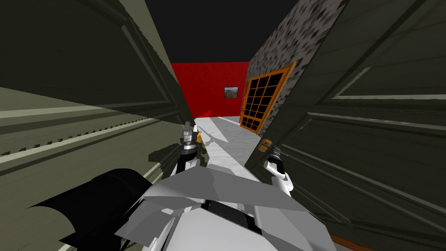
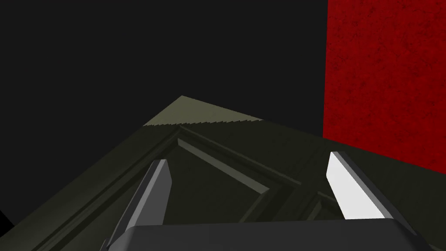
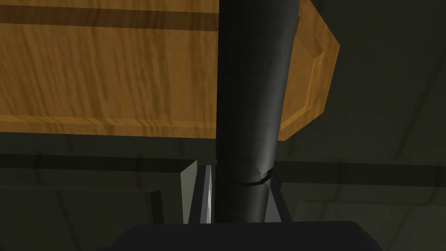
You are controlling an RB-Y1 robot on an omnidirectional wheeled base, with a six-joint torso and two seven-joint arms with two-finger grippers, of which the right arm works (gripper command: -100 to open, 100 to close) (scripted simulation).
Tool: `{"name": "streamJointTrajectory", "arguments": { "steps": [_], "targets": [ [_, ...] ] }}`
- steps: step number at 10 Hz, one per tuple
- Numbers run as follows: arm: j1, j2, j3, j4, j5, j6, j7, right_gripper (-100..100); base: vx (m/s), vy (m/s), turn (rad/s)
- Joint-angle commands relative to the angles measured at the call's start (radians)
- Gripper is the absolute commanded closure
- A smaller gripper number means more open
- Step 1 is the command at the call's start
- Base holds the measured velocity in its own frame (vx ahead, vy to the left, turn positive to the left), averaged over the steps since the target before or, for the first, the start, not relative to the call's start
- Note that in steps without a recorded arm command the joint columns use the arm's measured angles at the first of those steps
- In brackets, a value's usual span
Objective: Push the door open
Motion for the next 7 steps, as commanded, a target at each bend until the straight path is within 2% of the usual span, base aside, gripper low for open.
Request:
{"name": "streamJointTrajectory", "arguments": {
  "steps": [1,7],
  "targets": [
    [0.012,-0.013,-0.032,-0.015,-0.006,-0.014,0.001,100,0.201,0.010,-0.062],
    [0.016,-0.003,-0.092,-0.020,-0.017,-0.013,0.013,100,0.158,0.029,-0.058]
  ]
}}
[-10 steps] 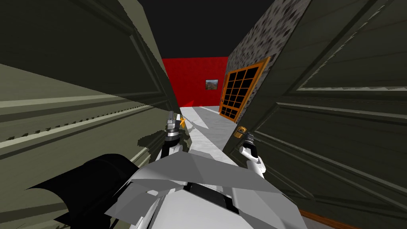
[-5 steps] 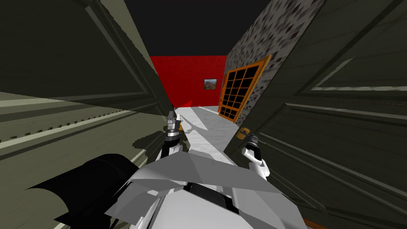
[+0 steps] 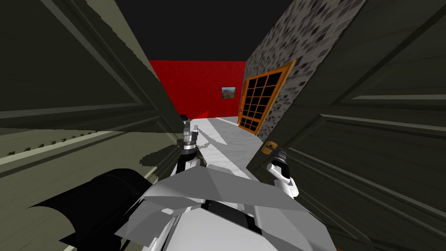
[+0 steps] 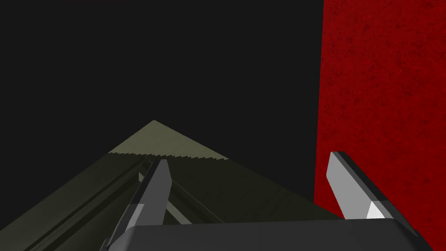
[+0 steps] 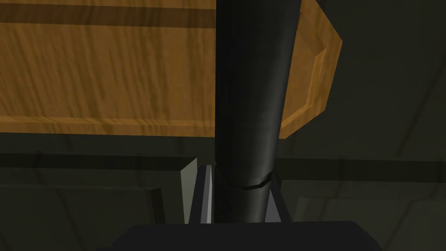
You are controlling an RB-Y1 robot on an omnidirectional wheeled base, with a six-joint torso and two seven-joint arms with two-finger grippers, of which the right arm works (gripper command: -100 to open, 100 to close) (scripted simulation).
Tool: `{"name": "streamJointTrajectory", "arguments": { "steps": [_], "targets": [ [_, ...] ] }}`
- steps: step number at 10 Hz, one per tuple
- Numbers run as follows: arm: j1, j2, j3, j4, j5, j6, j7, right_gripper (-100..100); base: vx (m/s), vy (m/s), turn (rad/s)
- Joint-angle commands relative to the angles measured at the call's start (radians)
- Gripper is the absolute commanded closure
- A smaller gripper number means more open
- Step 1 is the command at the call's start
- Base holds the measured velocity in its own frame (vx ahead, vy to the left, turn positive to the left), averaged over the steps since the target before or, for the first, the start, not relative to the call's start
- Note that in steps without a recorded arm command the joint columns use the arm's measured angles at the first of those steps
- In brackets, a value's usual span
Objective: Push the door open
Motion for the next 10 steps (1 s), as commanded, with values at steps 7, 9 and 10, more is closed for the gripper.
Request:
{"name": "streamJointTrajectory", "arguments": {
  "steps": [7,9,10],
  "targets": [
    [-0.005,0.011,-0.084,0.009,-0.016,-0.016,0.012,100,0.188,0.024,-0.065],
    [0.001,0.000,-0.106,0.003,-0.019,-0.014,0.016,100,0.093,-0.013,-0.027],
    [0.002,-0.002,-0.116,0.000,-0.020,-0.013,0.019,100,0.202,-0.030,-0.029]
  ]
}}
